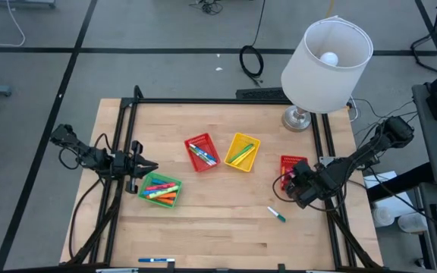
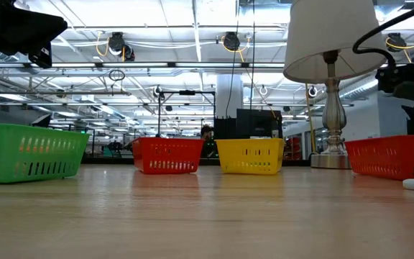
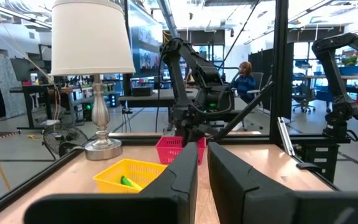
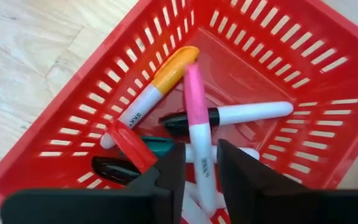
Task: Pick & Place Markers
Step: Put the dark blue marker into the left red bin
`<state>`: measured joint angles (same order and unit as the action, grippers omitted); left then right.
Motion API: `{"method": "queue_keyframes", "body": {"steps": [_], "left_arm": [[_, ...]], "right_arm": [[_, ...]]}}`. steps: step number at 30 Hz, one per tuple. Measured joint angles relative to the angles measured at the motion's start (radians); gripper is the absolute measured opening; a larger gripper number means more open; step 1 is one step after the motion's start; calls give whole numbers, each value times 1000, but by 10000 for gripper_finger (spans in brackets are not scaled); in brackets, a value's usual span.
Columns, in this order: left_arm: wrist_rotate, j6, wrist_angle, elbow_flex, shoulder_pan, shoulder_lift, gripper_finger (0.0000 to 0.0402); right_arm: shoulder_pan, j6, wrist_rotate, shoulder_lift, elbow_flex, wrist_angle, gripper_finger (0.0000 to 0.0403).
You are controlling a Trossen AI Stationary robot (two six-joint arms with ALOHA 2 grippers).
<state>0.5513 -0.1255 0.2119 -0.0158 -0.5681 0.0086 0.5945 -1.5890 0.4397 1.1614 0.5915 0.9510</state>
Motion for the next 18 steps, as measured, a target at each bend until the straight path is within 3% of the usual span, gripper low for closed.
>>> {"method": "queue_keyframes", "body": {"steps": [7, 9, 14, 18], "left_arm": [[0, 0, 0, 0, 0, 0, 47], [0, 0, -1, 0, 0, 0, 47], [0, -1, -2, 0, 0, 0, 47], [1, -2, -2, 0, 0, 0, 47]], "right_arm": [[0, 27, 14, -9, 2, 12, 101], [5, 64, 88, -14, 23, 36, 101], [55, 347, 383, -42, 155, 7, 69], [90, 774, 451, -91, 264, -135, 27]]}}
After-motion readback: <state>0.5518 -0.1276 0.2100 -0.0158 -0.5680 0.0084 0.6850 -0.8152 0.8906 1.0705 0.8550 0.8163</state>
